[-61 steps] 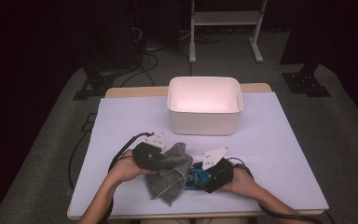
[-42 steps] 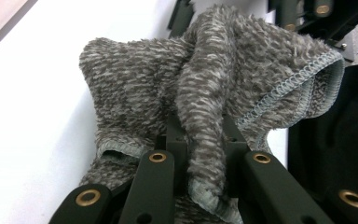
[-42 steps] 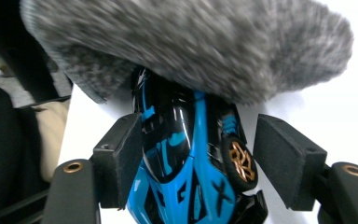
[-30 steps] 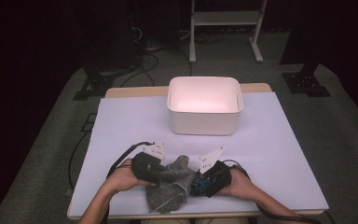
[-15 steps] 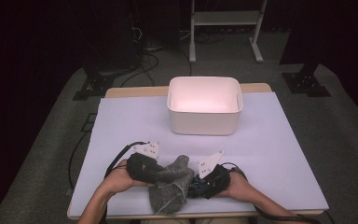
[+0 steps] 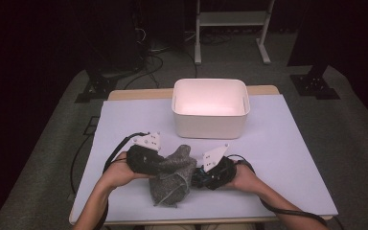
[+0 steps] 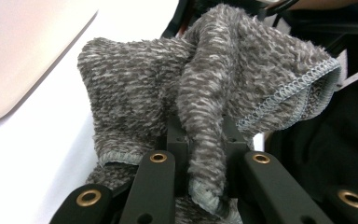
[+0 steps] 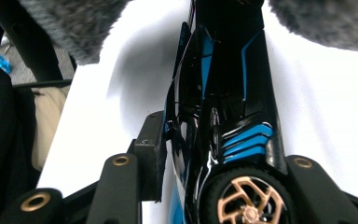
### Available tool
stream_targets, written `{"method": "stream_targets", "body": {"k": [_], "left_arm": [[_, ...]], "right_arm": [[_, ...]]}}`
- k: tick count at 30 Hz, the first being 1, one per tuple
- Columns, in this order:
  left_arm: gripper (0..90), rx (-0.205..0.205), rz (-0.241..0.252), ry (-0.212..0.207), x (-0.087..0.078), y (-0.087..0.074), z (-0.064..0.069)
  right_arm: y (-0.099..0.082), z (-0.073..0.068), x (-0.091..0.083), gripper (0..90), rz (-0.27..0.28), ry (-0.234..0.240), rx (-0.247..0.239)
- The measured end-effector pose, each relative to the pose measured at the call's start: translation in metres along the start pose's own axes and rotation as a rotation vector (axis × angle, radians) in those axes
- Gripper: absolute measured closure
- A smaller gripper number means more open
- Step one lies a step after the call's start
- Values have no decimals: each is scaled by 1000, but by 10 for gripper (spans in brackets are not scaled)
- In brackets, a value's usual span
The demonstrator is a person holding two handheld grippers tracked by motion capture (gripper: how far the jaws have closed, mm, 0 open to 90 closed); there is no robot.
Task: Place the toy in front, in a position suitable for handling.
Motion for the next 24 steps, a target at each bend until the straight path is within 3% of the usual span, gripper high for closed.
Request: {"method": "stream_targets", "body": {"k": [4,7,8,12,14,15,18,21,24], "left_arm": [[794,-2,-61,19,11,-4,-4],[794,-6,-142,31,26,-9,-8],[794,-10,-153,20,30,-11,-8],[794,-29,-133,-5,32,-14,-8],[794,-27,-138,2,31,-14,-7],[794,-28,-138,5,31,-14,-6],[793,-23,-135,2,31,-15,-5],[793,-16,-133,5,29,-13,-5],[794,-18,-123,-11,27,-8,-4]], "right_arm": [[-2,3,6,559,-13,13,-2],[-6,4,12,558,-22,23,11],[-9,4,15,558,-31,24,13],[-12,0,16,549,-23,9,20],[-12,2,13,425,-6,41,60],[-13,3,12,389,0,33,73],[-17,6,3,393,18,32,106],[-21,5,-5,439,33,27,117],[-26,4,-11,581,39,31,124]]}}
Point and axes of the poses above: each handheld gripper's, and its own axes: x roughly forward along the jaws, y roughly out of its top, z roughly to its right, the point moved 2 cm from there along x, roughly forward along the jaws, and after that the axes turned 2 degrees about x, right-handed, at the moved point
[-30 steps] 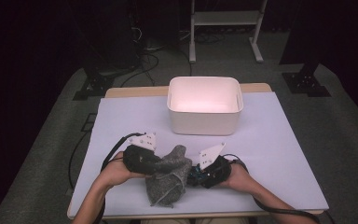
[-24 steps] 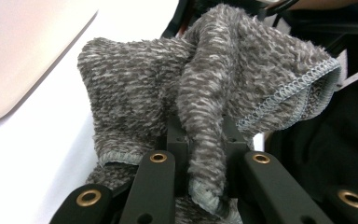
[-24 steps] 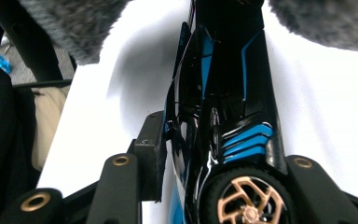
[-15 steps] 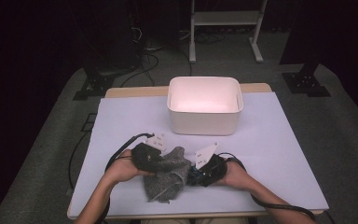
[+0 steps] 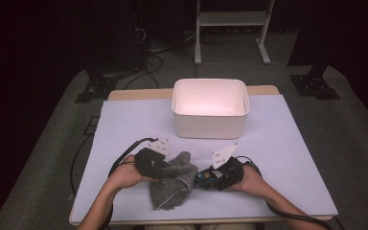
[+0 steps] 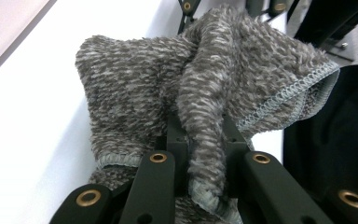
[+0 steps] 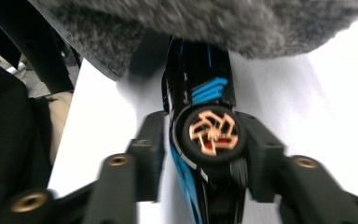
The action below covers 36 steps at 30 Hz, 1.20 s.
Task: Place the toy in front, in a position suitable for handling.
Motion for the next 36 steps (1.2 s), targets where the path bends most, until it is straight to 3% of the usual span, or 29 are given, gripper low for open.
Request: {"method": "stream_targets", "body": {"k": [2,6,8,10,12,18,24,31,36], "left_arm": [[794,5,0,-6,1,5,2],[794,44,-12,-16,9,19,5],[794,59,-15,-31,17,26,7],[794,92,-49,-48,36,38,12],[794,104,-40,-61,45,46,14],[794,126,-62,-55,57,58,14],[794,113,-75,-35,48,46,12],[794,51,-50,10,20,15,6],[793,52,-22,29,3,-3,1]], "right_arm": [[-1,0,-2,613,3,12,12],[0,-2,-1,619,-6,-10,-16],[0,-2,-1,620,0,-8,-13],[0,-3,1,617,11,-7,-7],[1,-4,2,617,11,-9,-10],[-2,-3,2,618,29,-3,2],[-2,-3,1,620,22,-7,-5],[-3,-4,0,624,13,-13,-13],[-2,-3,0,625,8,-12,-16]]}}
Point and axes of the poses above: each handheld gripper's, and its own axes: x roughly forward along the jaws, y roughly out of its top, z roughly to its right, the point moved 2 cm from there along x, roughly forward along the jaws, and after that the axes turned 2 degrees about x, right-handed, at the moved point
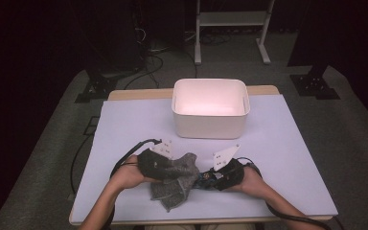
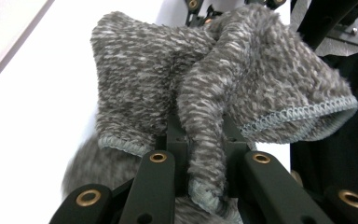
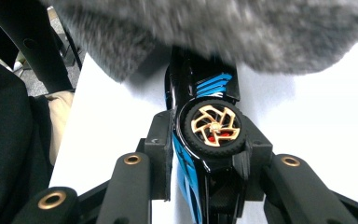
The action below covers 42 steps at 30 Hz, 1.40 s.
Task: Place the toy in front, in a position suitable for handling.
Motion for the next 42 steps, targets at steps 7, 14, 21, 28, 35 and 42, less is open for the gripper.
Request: {"method": "stream_targets", "body": {"k": [7,14,21,28,35,42], "left_arm": [[794,-28,-9,56,-20,-19,-7],[794,-68,48,38,-29,-29,-10],[784,-14,57,-6,-12,-7,-4],[510,7,39,-61,8,11,0],[288,34,18,-46,29,23,5],[304,56,-21,-50,49,33,5]], "right_arm": [[0,0,0,625,-3,-1,-2],[0,0,0,625,-3,0,-4],[0,0,0,624,-3,0,-2],[0,0,1,619,-6,3,-3],[0,0,2,617,-9,0,-2],[0,0,3,615,-8,0,-2]]}}
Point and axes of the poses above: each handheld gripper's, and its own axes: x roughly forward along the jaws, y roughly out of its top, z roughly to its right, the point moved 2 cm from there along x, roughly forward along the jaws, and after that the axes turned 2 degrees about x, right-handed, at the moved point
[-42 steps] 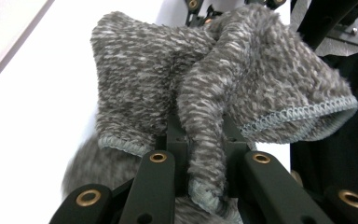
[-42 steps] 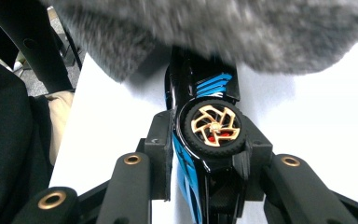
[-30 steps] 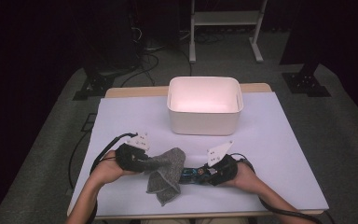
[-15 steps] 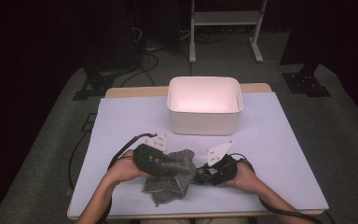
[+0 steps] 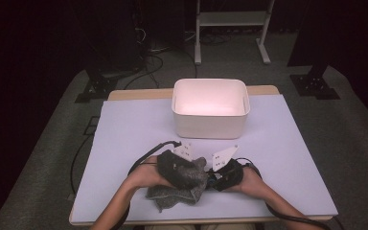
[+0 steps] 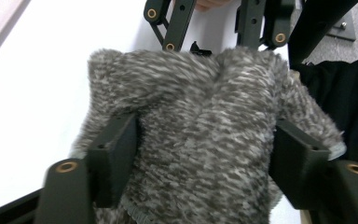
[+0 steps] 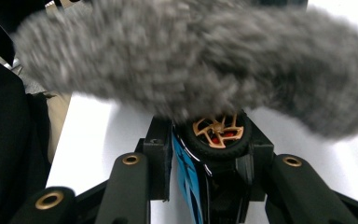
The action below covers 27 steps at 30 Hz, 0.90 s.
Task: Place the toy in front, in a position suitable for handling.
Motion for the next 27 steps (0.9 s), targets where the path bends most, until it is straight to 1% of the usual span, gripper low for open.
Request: {"method": "stream_targets", "body": {"k": [1,3,6,11,14,15,16,17,19,20,23,24,25,27], "left_arm": [[323,1,-6,1,3,1,0],[398,5,-13,8,5,1,-1],[471,-8,-7,1,4,1,-3],[541,-15,0,-7,-2,0,-4],[569,-10,7,-5,-7,0,-4],[578,-9,13,-4,-10,-1,-4],[595,-12,15,-3,-12,-1,-4],[610,-13,20,0,-14,-1,-4],[662,-9,28,14,-21,-1,-4],[702,-10,31,23,-24,-1,-4],[767,6,32,28,-31,0,-3],[771,17,32,26,-33,2,-1],[778,37,39,15,-32,5,1],[784,57,35,6,-29,11,6]], "right_arm": [[0,0,0,615,0,0,-1],[0,0,0,615,-1,0,0],[0,0,0,615,-3,-3,-7],[0,-1,0,614,-6,-4,-13],[0,-2,0,604,-10,-7,-14],[0,-2,0,587,-11,-7,-11],[0,-1,0,545,-8,-17,-6],[0,-1,-1,537,-6,-19,2],[-1,0,-3,528,0,-23,10],[-1,0,-6,534,4,-29,11],[-3,-1,-14,579,17,-42,8],[-4,-2,-15,596,16,-42,7],[-5,-3,-17,630,19,-44,7],[-7,-5,-17,649,21,-41,6]]}}
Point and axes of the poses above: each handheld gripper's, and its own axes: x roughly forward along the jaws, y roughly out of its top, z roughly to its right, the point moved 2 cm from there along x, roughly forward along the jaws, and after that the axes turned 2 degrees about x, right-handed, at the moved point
